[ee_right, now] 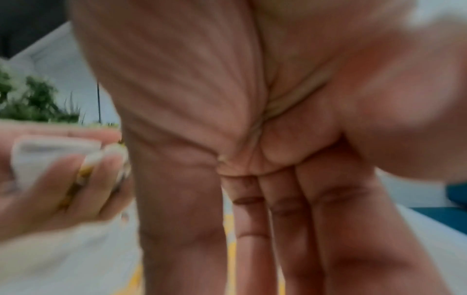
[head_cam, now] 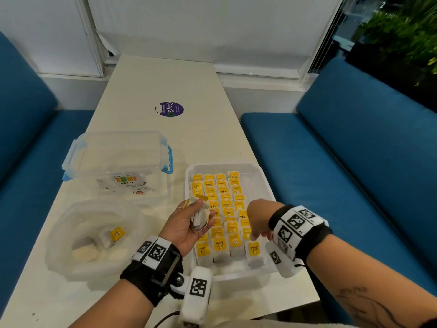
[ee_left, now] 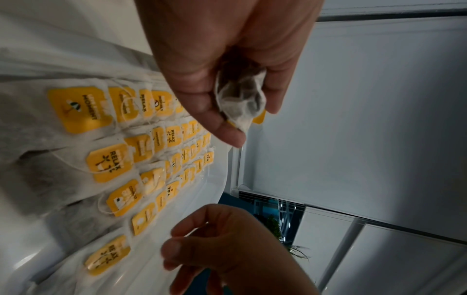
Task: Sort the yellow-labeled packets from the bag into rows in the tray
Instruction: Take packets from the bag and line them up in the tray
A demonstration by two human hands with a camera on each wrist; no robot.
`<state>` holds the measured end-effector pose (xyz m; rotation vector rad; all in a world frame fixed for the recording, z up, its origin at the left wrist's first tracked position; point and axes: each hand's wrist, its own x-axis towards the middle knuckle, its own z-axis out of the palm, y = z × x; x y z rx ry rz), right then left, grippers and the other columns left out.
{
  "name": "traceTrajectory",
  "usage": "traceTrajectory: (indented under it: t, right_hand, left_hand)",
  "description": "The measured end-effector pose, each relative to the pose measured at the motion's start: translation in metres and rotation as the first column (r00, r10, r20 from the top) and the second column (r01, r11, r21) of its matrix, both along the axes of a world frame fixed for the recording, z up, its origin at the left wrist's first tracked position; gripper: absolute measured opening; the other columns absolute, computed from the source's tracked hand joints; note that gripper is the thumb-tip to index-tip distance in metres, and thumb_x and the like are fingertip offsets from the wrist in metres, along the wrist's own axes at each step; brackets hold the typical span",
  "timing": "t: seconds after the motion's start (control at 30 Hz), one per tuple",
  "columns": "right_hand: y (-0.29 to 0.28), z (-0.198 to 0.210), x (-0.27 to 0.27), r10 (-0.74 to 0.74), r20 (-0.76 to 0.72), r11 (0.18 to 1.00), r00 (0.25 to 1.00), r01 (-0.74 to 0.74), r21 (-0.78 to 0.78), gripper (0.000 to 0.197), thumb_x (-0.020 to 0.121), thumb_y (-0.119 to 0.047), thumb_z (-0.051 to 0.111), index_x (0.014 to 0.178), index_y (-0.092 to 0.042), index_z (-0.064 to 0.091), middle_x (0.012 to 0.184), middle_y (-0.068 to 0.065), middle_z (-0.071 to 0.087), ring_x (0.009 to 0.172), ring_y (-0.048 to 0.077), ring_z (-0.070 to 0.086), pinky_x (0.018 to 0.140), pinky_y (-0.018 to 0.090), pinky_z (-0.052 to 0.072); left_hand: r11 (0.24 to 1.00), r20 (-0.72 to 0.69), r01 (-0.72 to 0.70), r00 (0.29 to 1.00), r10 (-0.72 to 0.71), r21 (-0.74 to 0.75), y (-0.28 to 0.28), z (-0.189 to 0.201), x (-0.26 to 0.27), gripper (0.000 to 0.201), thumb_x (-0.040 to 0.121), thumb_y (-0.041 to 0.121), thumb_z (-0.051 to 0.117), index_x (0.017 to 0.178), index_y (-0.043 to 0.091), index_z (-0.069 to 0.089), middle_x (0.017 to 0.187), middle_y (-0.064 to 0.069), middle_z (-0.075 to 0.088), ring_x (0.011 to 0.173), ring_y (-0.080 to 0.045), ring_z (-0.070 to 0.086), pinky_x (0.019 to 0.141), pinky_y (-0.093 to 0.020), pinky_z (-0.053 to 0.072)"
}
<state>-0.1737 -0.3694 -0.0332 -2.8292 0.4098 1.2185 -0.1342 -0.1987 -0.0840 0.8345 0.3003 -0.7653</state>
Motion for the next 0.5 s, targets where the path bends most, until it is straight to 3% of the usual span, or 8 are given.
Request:
traceTrajectory:
  t: [0.03,0.13,0.2,0.27,0.4,0.5]
  right_hand:
    - [-0.002,0.007,0.001,-0.043,0.042,0.998,0.998,0.040,0.053,0.023,0.084,-0.026,0.069,0.078,-0.006,0.059,0.069,0.001,0.059,0.059,0.015,0.057,0.056,0.024,0.046]
    - [-0.005,0.029,0.002,-0.171,0.263,0.957,0.950,0.096,0.275,0.016,0.084,-0.025,0.069,0.089,-0.010,0.064,0.068,-0.005,0.062,0.054,0.008,0.058,0.048,0.015,0.042]
    - [-0.001,0.038,0.001,-0.281,0.441,0.893,0.853,0.064,0.445,0.010,0.083,-0.022,0.069,0.085,-0.017,0.061,0.059,-0.009,0.058,0.048,0.004,0.053,0.045,0.010,0.038]
    - [0.008,0.039,-0.001,-0.378,0.529,0.827,0.760,0.020,0.562,0.009,0.084,-0.018,0.068,0.083,-0.020,0.060,0.056,-0.009,0.055,0.047,0.004,0.051,0.047,0.011,0.039]
    - [0.021,0.027,-0.006,-0.419,0.560,0.776,0.715,-0.039,0.630,0.021,0.086,-0.011,0.063,0.076,-0.028,0.057,0.062,-0.009,0.055,0.049,-0.001,0.050,0.054,0.016,0.042]
    - [0.019,0.025,-0.011,-0.379,0.585,0.795,0.717,-0.072,0.603,0.028,0.087,-0.005,0.057,0.077,-0.032,0.058,0.072,-0.012,0.056,0.058,-0.001,0.049,0.059,0.014,0.038]
  left_hand:
    - [1.000,0.005,0.006,1.000,-0.006,-0.008,-0.001,0.001,0.000,0.012,0.093,0.014,0.053,0.102,0.008,0.055,0.080,-0.012,0.067,0.063,-0.019,0.071,0.054,-0.028,0.058]
    - [0.999,0.001,0.025,1.000,-0.025,-0.048,-0.003,0.007,-0.001,0.019,0.094,0.021,0.050,0.103,0.005,0.054,0.081,-0.012,0.067,0.063,-0.021,0.071,0.055,-0.029,0.058]
    - [0.996,-0.003,0.051,0.999,-0.051,-0.079,-0.005,0.013,-0.002,0.025,0.095,0.027,0.048,0.097,0.003,0.057,0.086,-0.014,0.065,0.064,-0.022,0.071,0.055,-0.029,0.059]
    - [0.991,0.006,0.093,0.996,-0.093,-0.096,-0.008,0.016,-0.002,0.033,0.095,0.031,0.046,0.097,0.001,0.059,0.087,-0.014,0.066,0.066,-0.023,0.071,0.056,-0.030,0.059]
    - [0.986,0.011,0.137,0.991,-0.136,-0.100,-0.011,0.019,-0.005,0.037,0.096,0.034,0.045,0.099,0.001,0.060,0.079,-0.015,0.070,0.064,-0.023,0.070,0.056,-0.031,0.059]
    - [0.985,-0.002,0.149,0.989,-0.150,-0.086,-0.012,0.017,-0.005,0.041,0.095,0.035,0.045,0.114,0.000,0.055,0.081,-0.014,0.070,0.064,-0.022,0.070,0.053,-0.028,0.058]
